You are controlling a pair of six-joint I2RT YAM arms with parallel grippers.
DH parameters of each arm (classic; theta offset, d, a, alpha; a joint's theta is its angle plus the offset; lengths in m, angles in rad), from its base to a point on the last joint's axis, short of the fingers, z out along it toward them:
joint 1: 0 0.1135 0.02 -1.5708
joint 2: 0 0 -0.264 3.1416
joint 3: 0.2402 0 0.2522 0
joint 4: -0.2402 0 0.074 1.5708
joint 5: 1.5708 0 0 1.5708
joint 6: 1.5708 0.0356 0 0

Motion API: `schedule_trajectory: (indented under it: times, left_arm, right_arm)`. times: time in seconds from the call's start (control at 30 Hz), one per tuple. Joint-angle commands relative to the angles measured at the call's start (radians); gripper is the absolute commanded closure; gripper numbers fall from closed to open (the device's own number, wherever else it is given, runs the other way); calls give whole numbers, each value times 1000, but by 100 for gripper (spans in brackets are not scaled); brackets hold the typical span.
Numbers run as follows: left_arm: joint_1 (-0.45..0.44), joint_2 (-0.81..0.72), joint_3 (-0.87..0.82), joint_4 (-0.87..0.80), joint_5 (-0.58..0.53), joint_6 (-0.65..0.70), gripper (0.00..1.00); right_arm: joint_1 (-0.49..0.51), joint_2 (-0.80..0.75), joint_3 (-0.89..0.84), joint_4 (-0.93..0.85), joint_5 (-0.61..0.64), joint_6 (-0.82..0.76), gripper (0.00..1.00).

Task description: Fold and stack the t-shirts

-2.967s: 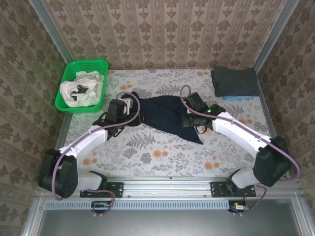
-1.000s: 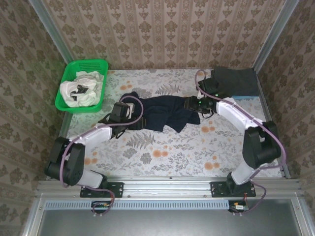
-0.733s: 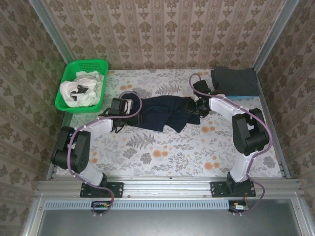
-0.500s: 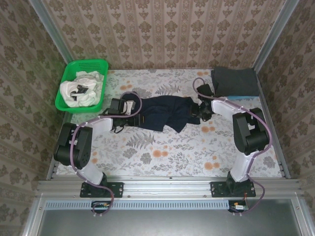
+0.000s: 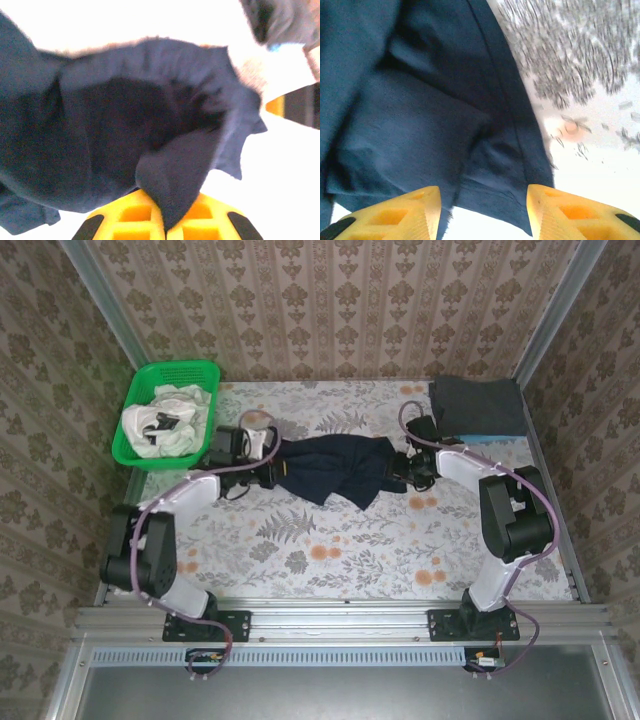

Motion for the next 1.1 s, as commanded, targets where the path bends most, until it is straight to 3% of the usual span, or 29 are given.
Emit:
schedule_trajectory:
  times: [0.0,0.1,0.27,0.63,1.07]
  left_arm:
    - [44,-171,165,-194,-69,-24,100]
    - [81,-281,223,-290,-171,-23,100]
    - [114,-346,229,-379,-207,-8,100]
    - [223,-432,155,-437,-195,1,100]
    - [481,-463,224,-473,-81,-30,100]
  right_arm:
    - [0,0,53,2,-14,17,49]
    - [7,-8,52,25,-24,32,49]
    - [36,34,73,35,-47,62,46]
    - [78,-40,-46,45,-37,59,45]
    - [49,-147,-181,163,-78,162,42]
